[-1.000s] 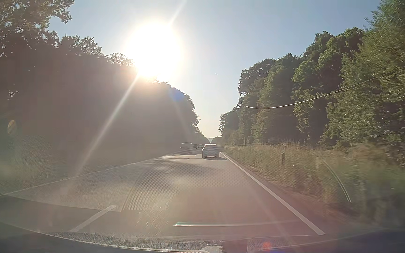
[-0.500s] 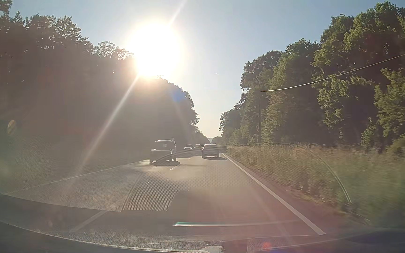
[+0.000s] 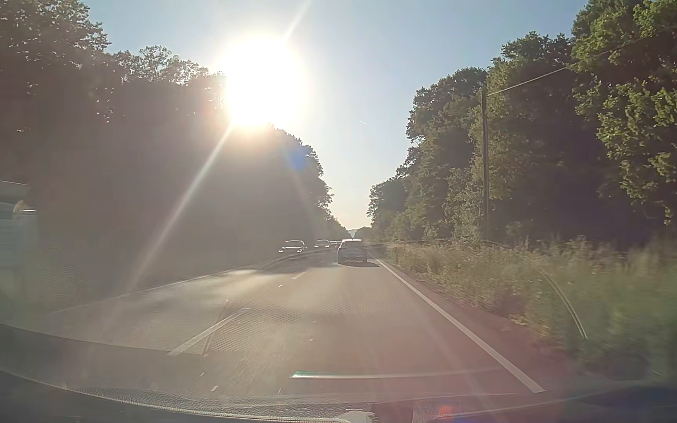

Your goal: Follow the waypoints while adhering to traffic rules and regulations

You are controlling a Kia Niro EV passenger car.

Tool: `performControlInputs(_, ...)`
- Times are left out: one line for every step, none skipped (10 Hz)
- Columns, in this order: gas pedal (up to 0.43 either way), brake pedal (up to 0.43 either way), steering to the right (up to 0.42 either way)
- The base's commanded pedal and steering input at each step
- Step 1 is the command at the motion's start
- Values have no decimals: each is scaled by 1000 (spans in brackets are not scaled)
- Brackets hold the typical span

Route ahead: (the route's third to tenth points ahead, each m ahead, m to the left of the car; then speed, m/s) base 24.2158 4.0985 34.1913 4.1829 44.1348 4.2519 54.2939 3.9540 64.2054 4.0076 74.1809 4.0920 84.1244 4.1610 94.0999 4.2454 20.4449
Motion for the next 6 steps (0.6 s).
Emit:
performControlInputs(67, 0, 0)
performControlInputs(67, 0, 0)
performControlInputs(67, 0, 0)
performControlInputs(67, 0, 0)
performControlInputs(67, 0, 0)
performControlInputs(67, 0, 0)
